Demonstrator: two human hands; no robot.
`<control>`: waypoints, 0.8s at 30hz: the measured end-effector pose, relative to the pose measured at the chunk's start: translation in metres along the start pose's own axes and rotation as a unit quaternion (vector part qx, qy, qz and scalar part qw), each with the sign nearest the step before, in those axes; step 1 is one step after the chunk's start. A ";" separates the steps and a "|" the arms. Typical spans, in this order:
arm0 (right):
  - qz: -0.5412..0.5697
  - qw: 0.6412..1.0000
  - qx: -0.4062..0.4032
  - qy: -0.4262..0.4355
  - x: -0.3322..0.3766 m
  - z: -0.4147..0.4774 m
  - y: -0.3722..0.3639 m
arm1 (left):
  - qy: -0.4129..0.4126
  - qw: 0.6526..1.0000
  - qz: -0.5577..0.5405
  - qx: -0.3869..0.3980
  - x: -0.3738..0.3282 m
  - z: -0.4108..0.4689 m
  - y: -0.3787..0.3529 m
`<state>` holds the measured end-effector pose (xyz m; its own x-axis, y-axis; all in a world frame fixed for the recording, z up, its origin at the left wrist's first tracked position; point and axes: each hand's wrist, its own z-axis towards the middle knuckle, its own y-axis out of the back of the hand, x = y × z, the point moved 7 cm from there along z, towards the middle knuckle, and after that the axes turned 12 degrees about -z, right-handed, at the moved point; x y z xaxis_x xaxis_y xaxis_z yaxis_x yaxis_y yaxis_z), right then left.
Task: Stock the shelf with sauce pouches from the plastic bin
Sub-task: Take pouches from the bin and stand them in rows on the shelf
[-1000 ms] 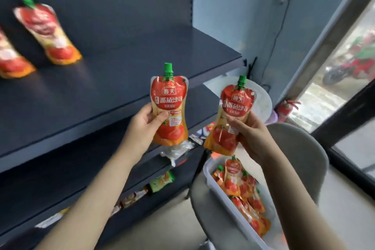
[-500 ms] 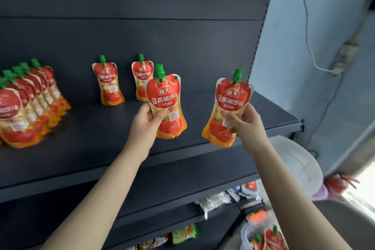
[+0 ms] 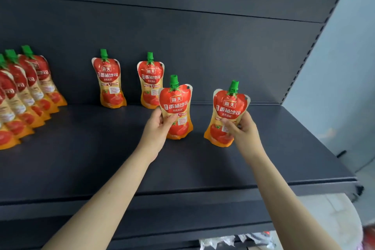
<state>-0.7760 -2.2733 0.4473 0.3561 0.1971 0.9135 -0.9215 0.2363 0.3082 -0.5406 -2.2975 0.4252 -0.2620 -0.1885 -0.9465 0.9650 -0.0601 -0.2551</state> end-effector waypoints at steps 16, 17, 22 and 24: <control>-0.135 0.987 0.086 -0.032 -0.059 0.074 -0.020 | 0.029 0.975 0.204 0.085 0.031 0.071 0.000; -0.138 0.987 0.072 -0.031 -0.061 0.082 -0.021 | 0.024 0.975 0.204 0.078 0.034 0.081 -0.002; -0.160 0.987 0.018 -0.025 -0.066 0.114 -0.027 | 0.004 0.983 0.181 0.031 0.050 0.121 -0.005; -0.168 0.985 0.012 -0.025 -0.067 0.125 -0.028 | 0.000 0.985 0.172 0.005 0.056 0.132 -0.003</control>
<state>-0.7936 -2.4125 0.4104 0.6335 0.0649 0.7710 -0.7570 0.2584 0.6002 -0.5595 -2.4368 0.3992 0.0807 -0.1986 -0.9768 0.9966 -0.0025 0.0828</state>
